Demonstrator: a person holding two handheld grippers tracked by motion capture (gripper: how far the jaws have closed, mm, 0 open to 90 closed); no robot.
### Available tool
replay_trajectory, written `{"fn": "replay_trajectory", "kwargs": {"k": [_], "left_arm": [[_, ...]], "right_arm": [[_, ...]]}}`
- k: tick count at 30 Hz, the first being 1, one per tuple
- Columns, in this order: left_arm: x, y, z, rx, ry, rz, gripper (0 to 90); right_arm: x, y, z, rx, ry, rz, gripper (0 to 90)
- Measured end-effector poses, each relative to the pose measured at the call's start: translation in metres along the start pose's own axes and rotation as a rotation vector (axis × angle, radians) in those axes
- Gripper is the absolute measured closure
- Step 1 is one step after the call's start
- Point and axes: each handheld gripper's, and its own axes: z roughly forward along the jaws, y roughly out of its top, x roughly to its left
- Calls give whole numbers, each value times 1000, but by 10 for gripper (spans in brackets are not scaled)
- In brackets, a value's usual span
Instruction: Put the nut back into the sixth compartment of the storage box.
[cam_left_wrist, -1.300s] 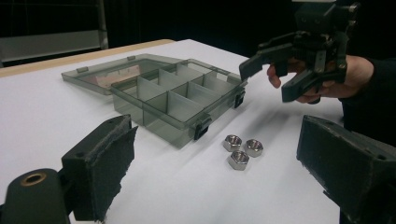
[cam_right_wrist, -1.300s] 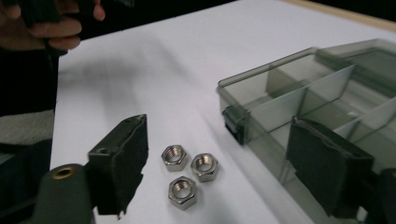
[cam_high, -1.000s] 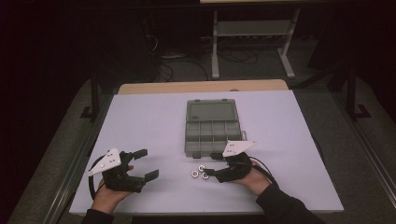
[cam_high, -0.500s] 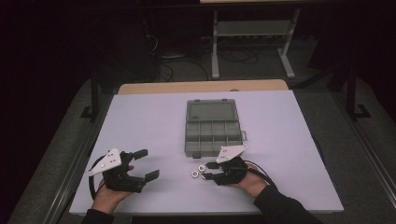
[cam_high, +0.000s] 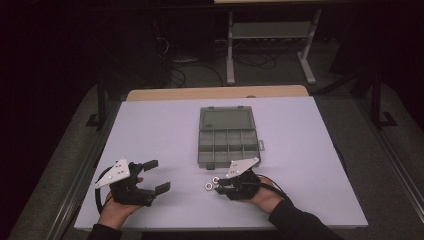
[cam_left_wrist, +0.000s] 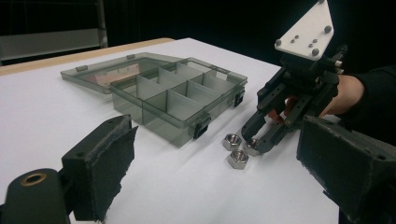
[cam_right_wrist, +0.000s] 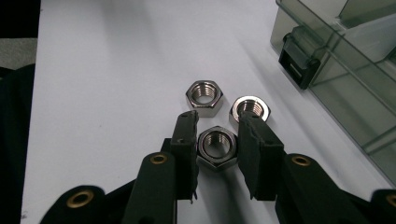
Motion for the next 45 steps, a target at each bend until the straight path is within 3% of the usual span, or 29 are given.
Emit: {"fn": "replay_trajectory", "kwargs": {"k": [6,7,10,13,25,26,28,29,32,45], "left_arm": [[-1,0,0,-1,1,-2,105],[-1,0,1,-3,0,-4,105],[-1,0,1,-3,0,-4,105],[-1,0,1,-3,0,-4,105],[0,0,0,-2,-2,-2,105],[0,0,0,-1,-2,-3,105],[0,0,0,-2,-2,-1,105],[0,0,0,-2,-2,-1,105],[0,0,0,-1,-2,-2,105],[-1,0,2,0,-4,-2,105]], "right_arm": [[1,-1,2,14,-7,-4,679],[0,-2,2,20,-17,-27,679],[1,-2,2,18,-16,-21,686],[0,-2,2,18,-29,-44,691],[1,-2,1,17,-33,-42,696],[2,-1,-1,3,-21,-11,696],[2,0,-2,0,-19,-4,696],[0,0,-4,-5,-23,-21,695],[1,3,-9,-26,-14,2,696],[-10,19,-30,-90,-13,0,695]]}}
